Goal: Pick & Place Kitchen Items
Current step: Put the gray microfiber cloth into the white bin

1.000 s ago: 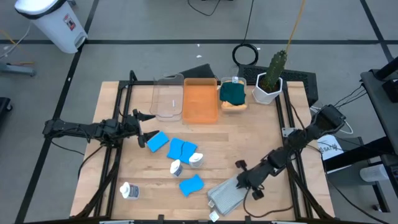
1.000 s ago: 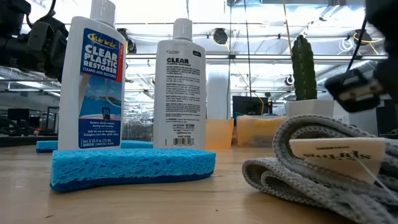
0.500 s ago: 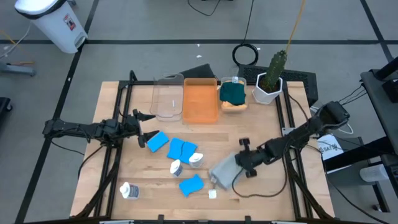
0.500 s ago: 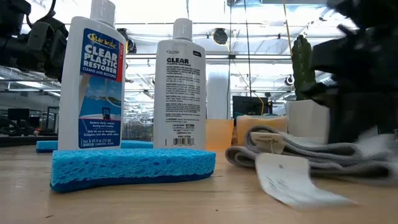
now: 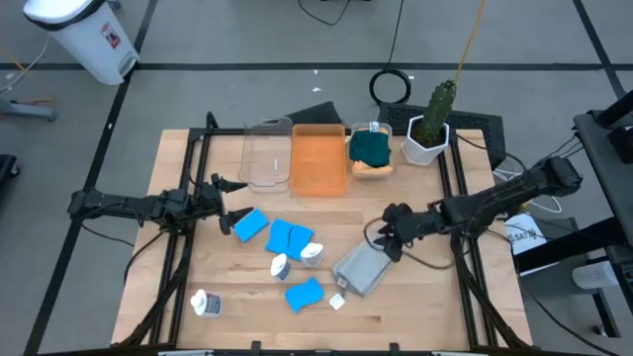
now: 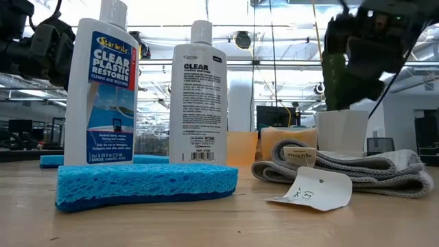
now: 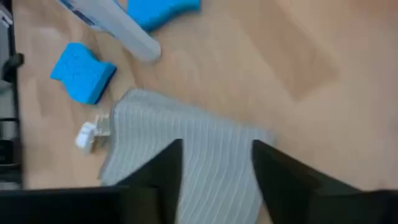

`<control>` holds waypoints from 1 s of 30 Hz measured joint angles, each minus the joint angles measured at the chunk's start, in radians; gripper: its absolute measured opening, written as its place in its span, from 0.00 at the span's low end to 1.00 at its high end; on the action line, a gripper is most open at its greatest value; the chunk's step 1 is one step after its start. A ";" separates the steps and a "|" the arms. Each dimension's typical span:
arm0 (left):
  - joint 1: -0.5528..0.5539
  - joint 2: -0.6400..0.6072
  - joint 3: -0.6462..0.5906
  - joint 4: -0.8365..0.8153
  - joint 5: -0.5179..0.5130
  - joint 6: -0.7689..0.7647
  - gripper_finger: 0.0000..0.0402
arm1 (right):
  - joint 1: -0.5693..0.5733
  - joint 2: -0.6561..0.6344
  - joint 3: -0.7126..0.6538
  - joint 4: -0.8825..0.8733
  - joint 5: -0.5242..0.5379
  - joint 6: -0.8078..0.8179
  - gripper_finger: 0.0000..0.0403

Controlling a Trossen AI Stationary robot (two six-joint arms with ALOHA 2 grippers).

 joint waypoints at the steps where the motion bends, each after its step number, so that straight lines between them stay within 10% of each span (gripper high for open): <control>1: 0.000 0.000 0.000 0.000 0.000 0.000 0.98 | -0.011 -0.002 0.000 -0.022 -0.037 0.035 0.49; 9: 0.000 0.000 0.000 0.000 0.000 0.000 0.98 | -0.045 0.033 -0.076 -0.056 -0.156 0.189 0.72; 30: 0.000 0.000 0.000 0.000 0.000 0.000 0.98 | -0.068 0.230 -0.234 0.290 -0.314 0.311 0.59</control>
